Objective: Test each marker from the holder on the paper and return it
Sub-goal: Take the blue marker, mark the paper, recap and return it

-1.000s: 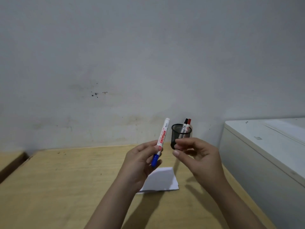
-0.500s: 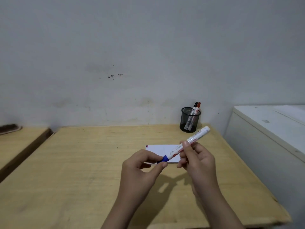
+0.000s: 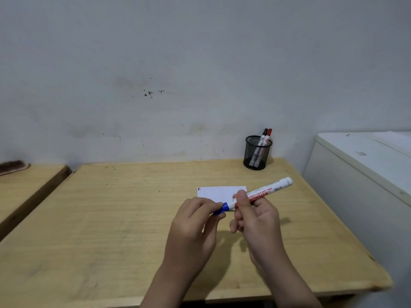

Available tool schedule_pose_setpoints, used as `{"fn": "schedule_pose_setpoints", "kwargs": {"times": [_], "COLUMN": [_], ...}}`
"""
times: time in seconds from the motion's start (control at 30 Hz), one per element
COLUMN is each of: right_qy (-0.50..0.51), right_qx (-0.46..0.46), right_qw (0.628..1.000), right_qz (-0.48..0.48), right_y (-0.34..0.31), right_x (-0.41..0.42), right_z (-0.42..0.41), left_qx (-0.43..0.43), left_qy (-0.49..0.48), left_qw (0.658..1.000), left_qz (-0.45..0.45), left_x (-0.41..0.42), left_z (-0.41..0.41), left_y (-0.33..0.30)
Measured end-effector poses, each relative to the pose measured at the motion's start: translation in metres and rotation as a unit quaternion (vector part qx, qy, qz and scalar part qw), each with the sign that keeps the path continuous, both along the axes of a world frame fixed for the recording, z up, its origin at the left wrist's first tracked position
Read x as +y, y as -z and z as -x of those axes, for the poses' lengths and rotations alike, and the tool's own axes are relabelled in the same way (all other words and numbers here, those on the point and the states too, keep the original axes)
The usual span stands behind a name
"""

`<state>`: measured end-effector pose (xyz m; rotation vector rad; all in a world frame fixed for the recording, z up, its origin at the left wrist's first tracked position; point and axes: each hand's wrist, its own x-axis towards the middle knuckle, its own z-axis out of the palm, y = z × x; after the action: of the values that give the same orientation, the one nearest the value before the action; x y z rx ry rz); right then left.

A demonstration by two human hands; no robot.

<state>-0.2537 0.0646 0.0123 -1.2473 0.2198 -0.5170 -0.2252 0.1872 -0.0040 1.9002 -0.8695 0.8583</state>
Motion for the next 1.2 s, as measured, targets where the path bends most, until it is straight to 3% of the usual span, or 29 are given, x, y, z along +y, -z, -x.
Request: {"fn": "schedule_pose_setpoints", "kwargs": {"times": [0.13,0.33,0.53,0.7,0.93,1.13,1.2], "right_qy": [0.013,0.060,0.049,0.042,0.029,-0.006,-0.011], "right_qx": [-0.042,-0.038,-0.023,-0.007,0.012,0.043,0.062], "right_qw": [0.999,0.997,0.998,0.996,0.994,0.998,0.998], "right_qz": [0.022,-0.037,0.028,0.077,0.106,0.040,0.023], "right_y": [-0.005,-0.011,-0.004,0.008,0.011,0.010,0.014], "right_x": [-0.004,-0.026,-0.032,-0.037,-0.048,-0.054,-0.053], "right_z": [-0.004,-0.019,-0.030,-0.044,-0.066,-0.105,-0.122], "left_qx": [-0.001,0.156,0.312,0.379,0.410,0.418,0.417], "left_qy": [0.012,0.011,-0.038,-0.067,-0.046,-0.019,-0.012], "left_qw": [1.000,0.987,0.949,0.922,0.910,0.908,0.909], "left_qz": [-0.017,0.044,0.015,-0.049,-0.046,0.022,0.004], "left_x": [0.005,0.019,0.003,-0.018,-0.025,-0.010,-0.004], "left_z": [-0.011,-0.050,-0.138,-0.192,-0.217,-0.189,-0.174], "left_y": [-0.008,-0.024,-0.010,0.029,0.052,0.051,0.051]}}
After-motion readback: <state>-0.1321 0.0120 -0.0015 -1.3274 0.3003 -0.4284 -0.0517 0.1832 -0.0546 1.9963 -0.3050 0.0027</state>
